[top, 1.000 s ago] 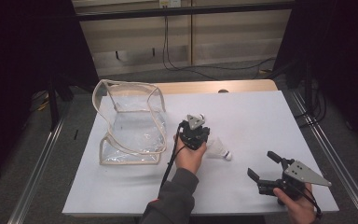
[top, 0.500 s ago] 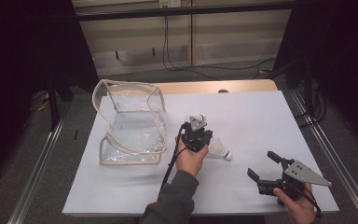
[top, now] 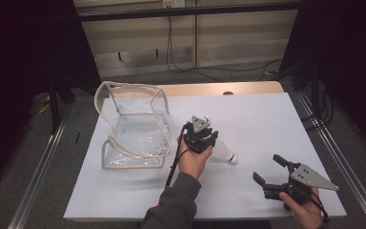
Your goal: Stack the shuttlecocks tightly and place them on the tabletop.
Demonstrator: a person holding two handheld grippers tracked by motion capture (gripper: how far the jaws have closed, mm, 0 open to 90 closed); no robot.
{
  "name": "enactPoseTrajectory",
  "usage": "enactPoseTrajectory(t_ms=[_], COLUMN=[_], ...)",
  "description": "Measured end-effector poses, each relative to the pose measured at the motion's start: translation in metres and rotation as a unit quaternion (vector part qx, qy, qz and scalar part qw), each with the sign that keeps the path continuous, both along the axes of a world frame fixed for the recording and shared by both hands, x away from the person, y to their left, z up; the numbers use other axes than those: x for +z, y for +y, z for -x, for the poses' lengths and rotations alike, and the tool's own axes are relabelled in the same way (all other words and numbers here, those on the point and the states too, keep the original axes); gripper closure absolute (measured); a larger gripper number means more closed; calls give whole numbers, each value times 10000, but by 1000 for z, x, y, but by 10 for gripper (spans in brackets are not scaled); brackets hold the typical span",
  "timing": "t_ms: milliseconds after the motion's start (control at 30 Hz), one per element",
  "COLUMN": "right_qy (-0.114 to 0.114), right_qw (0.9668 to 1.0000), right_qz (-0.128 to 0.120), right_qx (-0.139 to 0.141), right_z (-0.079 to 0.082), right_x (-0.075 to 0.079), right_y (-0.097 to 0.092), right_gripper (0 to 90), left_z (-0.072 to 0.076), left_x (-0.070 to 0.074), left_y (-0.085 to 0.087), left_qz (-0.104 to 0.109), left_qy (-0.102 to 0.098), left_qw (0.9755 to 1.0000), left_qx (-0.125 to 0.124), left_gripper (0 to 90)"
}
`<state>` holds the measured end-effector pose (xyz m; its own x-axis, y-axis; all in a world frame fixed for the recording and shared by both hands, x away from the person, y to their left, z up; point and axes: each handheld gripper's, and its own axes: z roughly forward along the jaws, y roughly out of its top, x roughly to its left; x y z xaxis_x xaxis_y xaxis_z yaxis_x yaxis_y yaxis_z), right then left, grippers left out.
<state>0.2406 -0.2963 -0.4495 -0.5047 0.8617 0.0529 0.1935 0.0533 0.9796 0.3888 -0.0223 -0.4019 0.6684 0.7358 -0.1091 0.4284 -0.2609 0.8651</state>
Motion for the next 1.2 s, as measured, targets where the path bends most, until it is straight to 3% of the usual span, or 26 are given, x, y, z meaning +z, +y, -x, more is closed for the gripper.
enactPoseTrajectory(t_ms=[167,333,467,700,1200], right_qy=[-5,-11,16,3,3], right_qw=[10000,10000,10000,10000,10000], right_qz=[0,5,-21,-9,-25], right_qx=[8,10,1,9,10], right_z=[0,0,0,0,0], right_x=[0,0,0,0,0], right_y=[0,0,0,-1,-1], right_gripper=[38,38,38,38,38], left_z=[-2,-5,-6,-9,-14], left_x=[-9,-18,-21,-16,-13], left_y=[-2,-2,-2,5,19], left_qz=[-179,-394,-391,-275,-478], left_qy=[84,188,202,-14,-234], left_qw=[9998,9990,9990,9993,9960], left_qx=[-87,-32,12,270,718], left_gripper=[641,647,661,770,879])
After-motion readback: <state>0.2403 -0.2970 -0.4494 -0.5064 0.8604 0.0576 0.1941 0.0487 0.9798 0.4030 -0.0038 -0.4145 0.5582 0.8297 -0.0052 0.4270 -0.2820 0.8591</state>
